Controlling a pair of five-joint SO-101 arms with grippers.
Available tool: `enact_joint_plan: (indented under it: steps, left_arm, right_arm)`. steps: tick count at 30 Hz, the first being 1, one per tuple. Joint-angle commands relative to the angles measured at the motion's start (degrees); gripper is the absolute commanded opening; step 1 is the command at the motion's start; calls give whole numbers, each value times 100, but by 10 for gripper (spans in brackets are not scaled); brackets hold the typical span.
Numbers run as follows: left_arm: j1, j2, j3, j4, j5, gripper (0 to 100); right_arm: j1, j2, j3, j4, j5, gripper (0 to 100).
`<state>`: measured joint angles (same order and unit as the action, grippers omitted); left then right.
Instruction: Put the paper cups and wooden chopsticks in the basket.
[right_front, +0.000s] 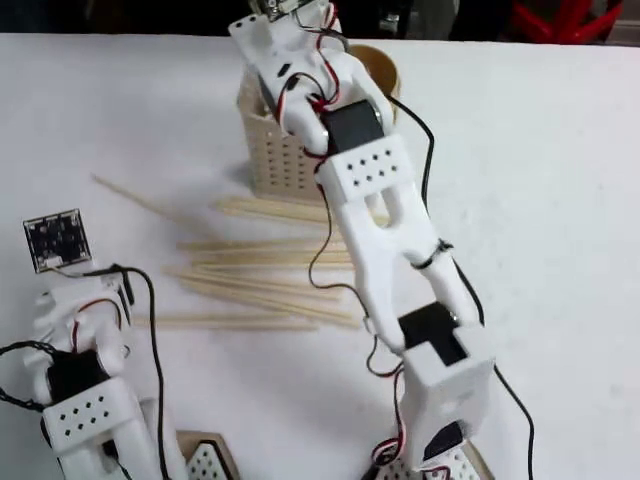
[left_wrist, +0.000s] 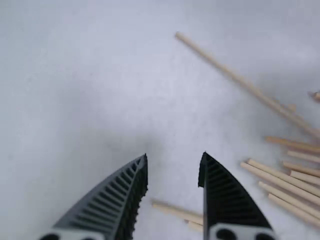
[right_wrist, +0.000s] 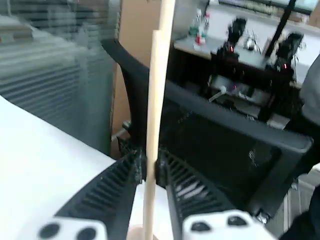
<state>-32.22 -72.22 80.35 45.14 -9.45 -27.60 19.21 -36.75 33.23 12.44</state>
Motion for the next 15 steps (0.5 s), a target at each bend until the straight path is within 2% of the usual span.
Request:
enact_joint_plan:
  steps: [1, 6, 11, 15]
  left_arm:
    - [-57, -92, -26, -132, 70, 181]
    - [-57, -92, -26, -132, 70, 181]
    - [-57, -92, -26, -132, 70, 181]
    - [-57, -92, -26, -132, 70, 181]
  right_arm:
    - [119, -13, -176, -84, -44, 19]
    - [119, -13, -176, 347, -44, 27]
    - [119, -13, -202, 743, -44, 143]
    - [110, -171, -220, 1015, -44, 155]
